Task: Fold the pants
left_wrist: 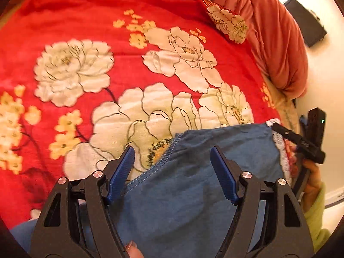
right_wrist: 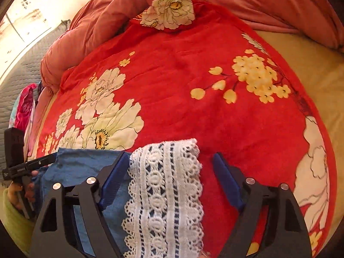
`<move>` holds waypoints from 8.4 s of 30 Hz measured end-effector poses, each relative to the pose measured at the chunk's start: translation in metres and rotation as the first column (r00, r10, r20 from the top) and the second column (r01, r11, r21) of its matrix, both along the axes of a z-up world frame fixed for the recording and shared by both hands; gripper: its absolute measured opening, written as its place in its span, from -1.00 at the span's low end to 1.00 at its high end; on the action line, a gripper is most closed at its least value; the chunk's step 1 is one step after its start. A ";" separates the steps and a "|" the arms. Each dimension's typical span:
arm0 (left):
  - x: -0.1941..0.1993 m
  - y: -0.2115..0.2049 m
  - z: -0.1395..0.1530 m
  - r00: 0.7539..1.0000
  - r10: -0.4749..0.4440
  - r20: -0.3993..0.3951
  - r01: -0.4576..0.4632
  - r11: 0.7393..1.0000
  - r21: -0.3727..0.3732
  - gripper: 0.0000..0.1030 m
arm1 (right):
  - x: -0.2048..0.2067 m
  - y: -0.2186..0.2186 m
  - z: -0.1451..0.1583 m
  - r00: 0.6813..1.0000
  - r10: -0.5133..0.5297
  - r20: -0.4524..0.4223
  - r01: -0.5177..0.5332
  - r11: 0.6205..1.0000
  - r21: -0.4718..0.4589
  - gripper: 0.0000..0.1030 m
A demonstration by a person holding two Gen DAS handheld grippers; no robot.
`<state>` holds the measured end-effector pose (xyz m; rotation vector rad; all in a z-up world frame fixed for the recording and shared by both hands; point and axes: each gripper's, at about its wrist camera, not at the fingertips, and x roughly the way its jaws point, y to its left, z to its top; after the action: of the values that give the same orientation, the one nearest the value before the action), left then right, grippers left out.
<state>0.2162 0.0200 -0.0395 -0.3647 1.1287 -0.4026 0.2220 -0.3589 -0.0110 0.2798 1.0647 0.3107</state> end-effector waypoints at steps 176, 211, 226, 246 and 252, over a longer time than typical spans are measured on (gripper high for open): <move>0.049 -0.240 0.037 0.866 -0.456 0.207 0.482 0.871 -0.098 -0.68 | -0.154 -0.007 0.033 0.972 -0.043 0.233 -0.041 0.938 0.345 -0.51; -0.007 0.039 0.002 0.991 0.086 -0.107 -0.123 0.900 -0.419 0.45 | -0.190 0.245 0.025 0.677 0.668 0.310 -0.674 0.731 -0.105 0.19; -0.006 0.018 -0.010 0.995 0.033 -0.098 -0.062 0.949 -0.309 -0.42 | -0.070 0.137 0.037 0.950 0.242 0.196 -0.248 0.969 0.009 0.47; -0.006 0.009 -0.006 0.999 0.037 -0.006 -0.037 0.995 -0.093 -0.46 | -0.011 0.179 -0.003 0.940 0.331 0.085 -0.308 0.928 -0.209 -0.57; -0.013 0.019 0.002 0.996 0.090 0.021 -0.089 0.995 -0.043 -0.15 | -0.012 0.164 -0.002 0.953 0.285 0.101 -0.267 0.951 -0.157 0.01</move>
<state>0.2037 0.0388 -0.0374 -0.4456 1.0788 -0.3511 0.2098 -0.1947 -0.0125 -0.0180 0.9988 0.4955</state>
